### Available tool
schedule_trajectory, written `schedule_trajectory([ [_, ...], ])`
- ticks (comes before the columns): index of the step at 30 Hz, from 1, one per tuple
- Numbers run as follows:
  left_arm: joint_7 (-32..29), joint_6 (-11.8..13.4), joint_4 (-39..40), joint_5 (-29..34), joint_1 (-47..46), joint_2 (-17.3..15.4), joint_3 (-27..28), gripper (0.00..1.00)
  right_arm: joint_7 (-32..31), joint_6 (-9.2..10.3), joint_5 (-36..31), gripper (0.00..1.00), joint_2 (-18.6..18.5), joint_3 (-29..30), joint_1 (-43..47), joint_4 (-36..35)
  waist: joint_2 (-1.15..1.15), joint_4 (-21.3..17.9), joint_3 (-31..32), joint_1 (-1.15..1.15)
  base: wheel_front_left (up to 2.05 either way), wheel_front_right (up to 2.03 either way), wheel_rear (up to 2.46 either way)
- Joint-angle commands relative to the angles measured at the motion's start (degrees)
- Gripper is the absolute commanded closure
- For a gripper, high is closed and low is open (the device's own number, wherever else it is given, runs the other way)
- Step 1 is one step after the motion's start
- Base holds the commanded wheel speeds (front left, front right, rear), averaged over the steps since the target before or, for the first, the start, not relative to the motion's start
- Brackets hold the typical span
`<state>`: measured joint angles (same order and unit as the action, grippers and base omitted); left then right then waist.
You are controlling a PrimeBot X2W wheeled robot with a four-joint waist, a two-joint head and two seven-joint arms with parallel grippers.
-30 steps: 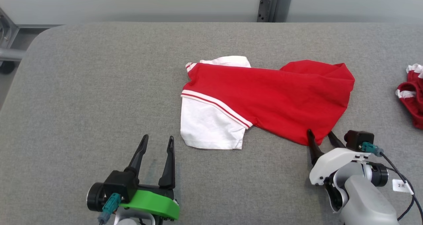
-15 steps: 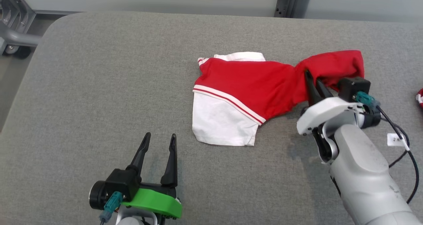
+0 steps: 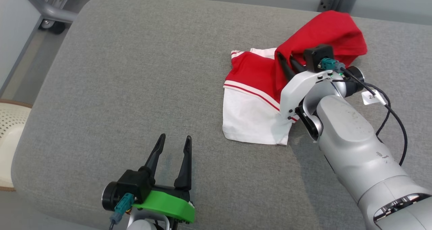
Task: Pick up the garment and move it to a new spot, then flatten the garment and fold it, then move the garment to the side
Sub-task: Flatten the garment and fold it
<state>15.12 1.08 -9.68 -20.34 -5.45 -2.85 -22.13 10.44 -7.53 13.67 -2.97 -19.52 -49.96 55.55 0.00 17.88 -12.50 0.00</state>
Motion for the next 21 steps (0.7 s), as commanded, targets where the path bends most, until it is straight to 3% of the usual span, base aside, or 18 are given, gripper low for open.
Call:
schedule_trajectory([
  [1,0.02,0.47,-0.06,-0.02,-0.90,-0.08,-0.05,0.00,-0.56,0.08,0.55,0.95,-0.08,-2.02,-0.74,1.29,0.00,1.79,-1.04,0.00,0.00,0.00,0.00],
  [2,0.02,0.49,-0.08,-0.13,-0.91,-0.08,-0.18,0.00,-0.84,0.08,0.99,0.64,-0.05,-3.68,-1.04,2.08,0.00,1.98,-1.12,0.00,0.00,0.00,0.00],
  [3,0.02,0.47,-0.10,-0.22,-0.94,-0.08,-0.32,0.00,-0.97,0.08,1.45,0.00,-0.03,-5.20,-1.22,2.69,0.00,2.11,-1.17,0.00,0.00,0.00,0.00],
  [11,0.02,0.83,-0.27,0.02,0.19,-0.08,0.27,0.00,2.57,0.08,8.34,0.00,-0.08,-13.62,0.22,1.39,0.00,0.24,-0.05,0.00,0.00,0.00,0.00],
  [16,0.03,0.73,-0.08,0.64,1.12,-0.08,0.67,0.00,4.18,0.08,11.54,0.00,-1.37,-13.05,0.84,-0.53,0.00,-1.96,0.75,0.00,0.00,0.00,0.00],
  [21,0.02,0.53,0.28,0.71,0.93,-0.08,0.45,0.00,4.54,0.08,10.49,0.00,-4.36,-10.69,0.12,1.10,0.00,-2.52,0.17,0.00,0.00,0.00,0.00],
])
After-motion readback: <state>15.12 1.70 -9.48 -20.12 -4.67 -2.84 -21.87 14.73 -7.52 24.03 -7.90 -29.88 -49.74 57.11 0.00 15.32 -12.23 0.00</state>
